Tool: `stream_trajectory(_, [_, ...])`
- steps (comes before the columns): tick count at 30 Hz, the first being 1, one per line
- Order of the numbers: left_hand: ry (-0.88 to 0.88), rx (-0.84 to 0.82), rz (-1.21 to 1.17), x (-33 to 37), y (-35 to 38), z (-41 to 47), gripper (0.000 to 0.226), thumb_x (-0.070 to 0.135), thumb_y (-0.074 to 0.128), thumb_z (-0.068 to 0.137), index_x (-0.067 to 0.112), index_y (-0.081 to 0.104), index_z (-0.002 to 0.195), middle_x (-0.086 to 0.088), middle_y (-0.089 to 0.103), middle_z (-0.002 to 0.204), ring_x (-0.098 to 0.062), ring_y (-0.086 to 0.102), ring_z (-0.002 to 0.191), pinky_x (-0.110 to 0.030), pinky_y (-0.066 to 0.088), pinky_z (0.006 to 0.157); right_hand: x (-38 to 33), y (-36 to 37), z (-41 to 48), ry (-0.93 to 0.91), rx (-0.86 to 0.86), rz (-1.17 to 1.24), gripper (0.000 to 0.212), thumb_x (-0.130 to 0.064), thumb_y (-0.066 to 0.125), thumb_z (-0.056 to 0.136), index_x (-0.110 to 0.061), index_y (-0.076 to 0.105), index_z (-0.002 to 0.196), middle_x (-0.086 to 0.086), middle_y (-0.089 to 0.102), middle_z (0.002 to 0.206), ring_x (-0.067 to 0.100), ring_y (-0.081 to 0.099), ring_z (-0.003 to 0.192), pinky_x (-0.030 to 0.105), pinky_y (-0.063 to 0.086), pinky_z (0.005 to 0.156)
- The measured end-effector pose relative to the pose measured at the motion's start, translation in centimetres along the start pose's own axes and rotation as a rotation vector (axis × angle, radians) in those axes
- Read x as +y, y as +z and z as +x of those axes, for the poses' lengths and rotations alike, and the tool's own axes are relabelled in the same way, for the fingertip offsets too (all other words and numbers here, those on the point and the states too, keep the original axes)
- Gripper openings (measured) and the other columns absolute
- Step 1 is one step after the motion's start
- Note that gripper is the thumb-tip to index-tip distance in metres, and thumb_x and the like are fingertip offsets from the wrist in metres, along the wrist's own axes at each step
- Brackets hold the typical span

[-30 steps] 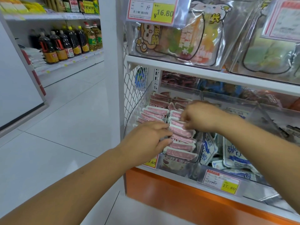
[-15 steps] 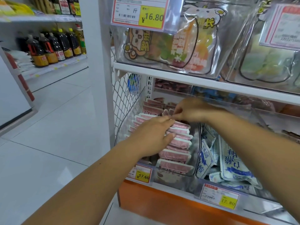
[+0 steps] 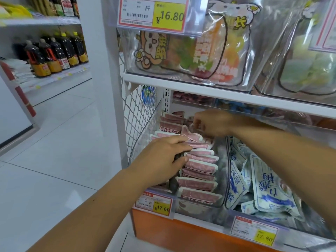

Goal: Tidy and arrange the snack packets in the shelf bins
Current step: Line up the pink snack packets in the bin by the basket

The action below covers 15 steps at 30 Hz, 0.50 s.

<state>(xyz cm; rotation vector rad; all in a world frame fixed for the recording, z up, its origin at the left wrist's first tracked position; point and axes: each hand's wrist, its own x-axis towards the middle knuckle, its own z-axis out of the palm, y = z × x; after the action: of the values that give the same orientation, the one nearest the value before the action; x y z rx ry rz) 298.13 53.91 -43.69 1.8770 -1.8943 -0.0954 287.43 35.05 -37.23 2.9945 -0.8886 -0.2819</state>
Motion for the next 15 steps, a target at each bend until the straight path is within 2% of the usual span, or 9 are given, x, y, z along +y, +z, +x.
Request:
stream_trajectory(2, [0.007,-0.011,0.005,-0.1,0.1,0.0,0.038,0.038,0.050,0.098,0.038,0.052,0.136,0.023,0.033,0.150,-0.004,0.035,0.135,-0.022,0.021,0.112,0.3,0.4,0.2,-0.037,0.156,-0.009,0.022,-0.007,0.052,0.088,-0.028,0.051,0.093,-0.009,0.053,0.081,0.012,0.050,0.074,0.028,0.035,0.055])
stream_trajectory(3, [0.011,-0.017,0.013,-0.1,0.2,0.0,0.038,0.038,0.049,0.098,0.038,0.051,0.136,0.025,0.030,0.150,-0.004,0.034,0.136,-0.020,0.018,0.111,0.4,0.7,0.4,-0.050,0.179,-0.011,0.023,-0.006,0.051,0.088,-0.029,0.050,0.087,-0.010,0.053,0.079,0.014,0.051,0.074,0.028,0.035,0.056])
stream_trajectory(5, [0.010,-0.029,0.031,-0.1,0.2,0.1,0.038,0.039,0.047,0.099,0.040,0.049,0.137,0.025,0.030,0.150,-0.004,0.032,0.137,-0.020,0.016,0.111,0.1,0.5,0.5,-0.051,0.097,-0.023,0.026,-0.006,0.047,0.089,-0.029,0.056,0.081,-0.011,0.057,0.081,0.017,0.057,0.081,0.029,0.042,0.062])
stream_trajectory(7, [0.004,-0.037,0.038,-0.1,0.2,0.1,0.038,0.040,0.045,0.099,0.041,0.048,0.137,0.022,0.031,0.151,-0.004,0.030,0.138,-0.021,0.013,0.112,-0.4,-0.5,0.3,-0.032,-0.042,-0.015,0.031,-0.008,0.045,0.091,-0.028,0.069,0.087,-0.010,0.063,0.091,0.015,0.061,0.088,0.031,0.050,0.077])
stream_trajectory(8, [0.002,-0.039,0.043,-0.1,0.2,0.1,0.039,0.040,0.045,0.099,0.041,0.047,0.138,0.021,0.032,0.151,-0.003,0.029,0.138,-0.020,0.011,0.111,-0.5,-1.0,0.1,-0.012,-0.095,0.005,0.029,-0.013,0.044,0.093,-0.023,0.071,0.090,-0.008,0.064,0.091,0.014,0.062,0.085,0.030,0.051,0.079])
stream_trajectory(9, [0.002,-0.038,0.048,-0.1,0.2,0.1,0.039,0.040,0.045,0.099,0.041,0.047,0.138,0.020,0.033,0.151,-0.003,0.028,0.139,-0.019,0.008,0.110,-0.7,-1.5,-0.2,-0.003,-0.104,0.027,0.028,-0.021,0.044,0.095,-0.016,0.070,0.086,-0.004,0.063,0.085,0.015,0.060,0.076,0.029,0.050,0.074])
stream_trajectory(11, [0.007,-0.026,0.050,-0.2,0.2,0.0,0.038,0.039,0.046,0.099,0.041,0.048,0.137,0.018,0.036,0.150,-0.001,0.028,0.138,-0.016,0.006,0.108,-1.1,-1.9,-0.8,-0.012,-0.005,0.058,0.039,-0.038,0.051,0.093,-0.007,0.065,0.075,0.002,0.053,0.071,0.016,0.049,0.060,0.031,0.046,0.061])
stream_trajectory(13, [0.008,-0.017,0.045,-0.1,0.1,0.0,0.038,0.039,0.047,0.098,0.041,0.050,0.136,0.017,0.040,0.148,-0.001,0.031,0.136,-0.012,0.006,0.106,-2.2,-1.4,-1.4,0.012,0.092,0.020,0.047,-0.052,0.059,0.087,-0.007,0.069,0.075,-0.003,0.054,0.071,0.015,0.056,0.065,0.032,0.051,0.065])
stream_trajectory(15, [0.010,-0.009,0.033,0.0,0.0,0.0,0.037,0.039,0.048,0.098,0.040,0.052,0.134,0.016,0.044,0.145,-0.002,0.034,0.135,-0.013,0.009,0.106,-3.4,-0.7,-1.7,0.032,0.012,-0.040,0.044,-0.050,0.061,0.088,-0.008,0.069,0.079,0.000,0.060,0.072,0.017,0.059,0.066,0.029,0.050,0.065])
